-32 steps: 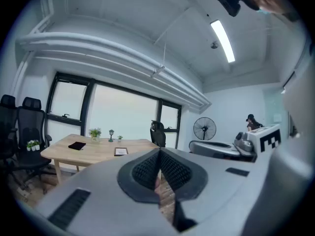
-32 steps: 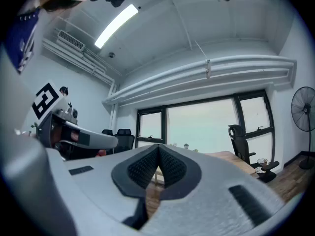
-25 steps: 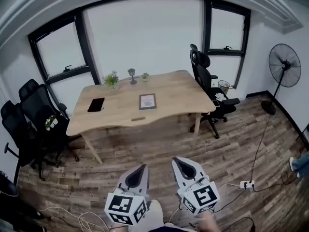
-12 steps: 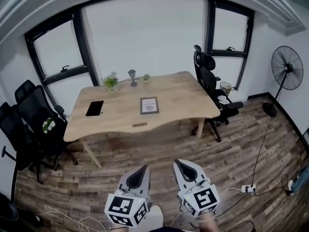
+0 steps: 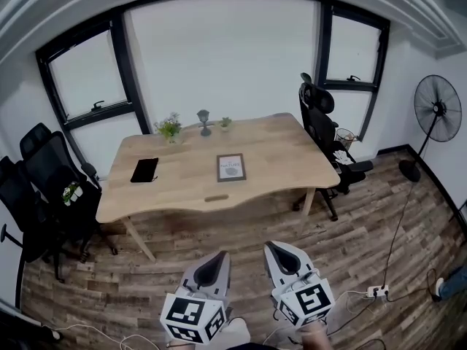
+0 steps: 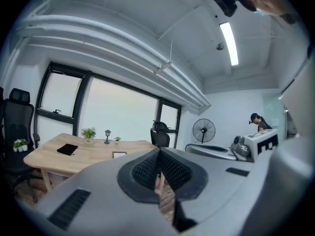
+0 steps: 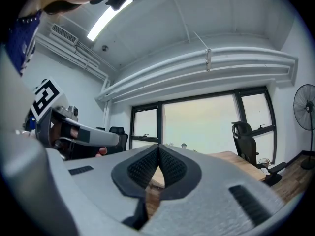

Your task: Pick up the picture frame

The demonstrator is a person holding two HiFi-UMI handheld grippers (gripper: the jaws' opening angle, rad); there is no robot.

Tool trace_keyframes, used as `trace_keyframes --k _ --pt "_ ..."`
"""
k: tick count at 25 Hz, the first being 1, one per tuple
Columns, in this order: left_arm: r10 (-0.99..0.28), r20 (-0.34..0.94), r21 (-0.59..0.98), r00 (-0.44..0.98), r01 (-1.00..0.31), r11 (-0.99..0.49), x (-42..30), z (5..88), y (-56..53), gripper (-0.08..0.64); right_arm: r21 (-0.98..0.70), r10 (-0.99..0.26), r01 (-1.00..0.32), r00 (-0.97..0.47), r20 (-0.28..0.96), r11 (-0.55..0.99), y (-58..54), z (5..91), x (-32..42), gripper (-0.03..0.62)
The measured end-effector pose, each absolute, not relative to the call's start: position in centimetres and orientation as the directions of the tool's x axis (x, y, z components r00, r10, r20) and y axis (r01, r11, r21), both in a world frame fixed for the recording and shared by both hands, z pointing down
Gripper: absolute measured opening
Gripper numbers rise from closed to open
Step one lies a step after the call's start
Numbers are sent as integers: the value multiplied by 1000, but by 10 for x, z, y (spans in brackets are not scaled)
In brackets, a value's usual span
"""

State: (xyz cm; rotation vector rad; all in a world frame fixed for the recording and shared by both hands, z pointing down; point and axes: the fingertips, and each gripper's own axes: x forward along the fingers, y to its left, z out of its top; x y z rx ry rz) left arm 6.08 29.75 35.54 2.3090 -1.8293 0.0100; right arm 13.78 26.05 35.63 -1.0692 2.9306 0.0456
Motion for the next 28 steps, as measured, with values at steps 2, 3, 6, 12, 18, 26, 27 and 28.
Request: trace_keyframes --k 2,3,6,12,18,26,27,28 --pt "-964 126 148 235 -965 -216 52 354 291 5 21 -645 -645 -764 -30 764 254 354 131 0" --pt "-964 127 149 235 -965 -216 48 355 289 5 22 -645 -646 -764 -29 763 252 354 127 0" --pt "-962 130 155 242 -963 -221 38 355 280 5 25 -648 -649 -761 -27 760 242 351 117 0" --pt "-956 130 161 263 -957 -242 20 357 264 5 20 -653 -654 -757 -28 756 225 349 94 0" --pt "-947 130 162 293 -949 -272 8 359 249 5 18 -666 -667 -745 -28 745 209 349 78 0" --pt "-938 144 182 314 -940 -287 -2 367 227 5 23 -673 -673 -739 -12 739 192 353 65 0" --pt "-938 144 184 316 -940 -289 -2 367 225 5 24 -673 -673 -739 -11 739 190 354 63 0" --pt "-937 144 187 319 -938 -290 -3 368 223 5 23 -673 -673 -739 -10 739 188 355 62 0"
